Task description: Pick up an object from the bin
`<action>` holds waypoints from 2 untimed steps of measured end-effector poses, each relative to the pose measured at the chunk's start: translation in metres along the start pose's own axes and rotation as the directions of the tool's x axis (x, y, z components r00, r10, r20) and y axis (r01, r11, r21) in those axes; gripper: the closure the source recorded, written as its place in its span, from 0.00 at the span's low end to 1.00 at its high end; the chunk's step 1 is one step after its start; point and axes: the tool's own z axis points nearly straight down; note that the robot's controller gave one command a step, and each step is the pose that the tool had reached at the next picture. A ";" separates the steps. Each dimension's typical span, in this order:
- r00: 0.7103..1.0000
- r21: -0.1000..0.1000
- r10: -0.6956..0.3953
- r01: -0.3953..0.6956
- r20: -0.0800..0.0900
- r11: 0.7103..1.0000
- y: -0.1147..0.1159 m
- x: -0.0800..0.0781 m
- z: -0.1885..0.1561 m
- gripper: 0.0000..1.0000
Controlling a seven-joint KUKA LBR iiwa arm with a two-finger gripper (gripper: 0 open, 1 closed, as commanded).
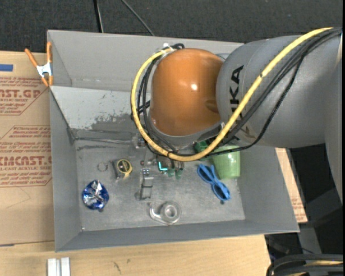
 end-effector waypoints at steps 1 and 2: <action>0.971 0.000 0.238 -0.238 0.001 0.971 0.046 0.019 0.083 0.00; 0.899 0.000 0.438 -0.438 0.001 0.899 0.062 0.016 0.159 0.00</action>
Offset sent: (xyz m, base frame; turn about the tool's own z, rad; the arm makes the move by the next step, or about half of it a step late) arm -0.0178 0.0445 -0.0801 0.2436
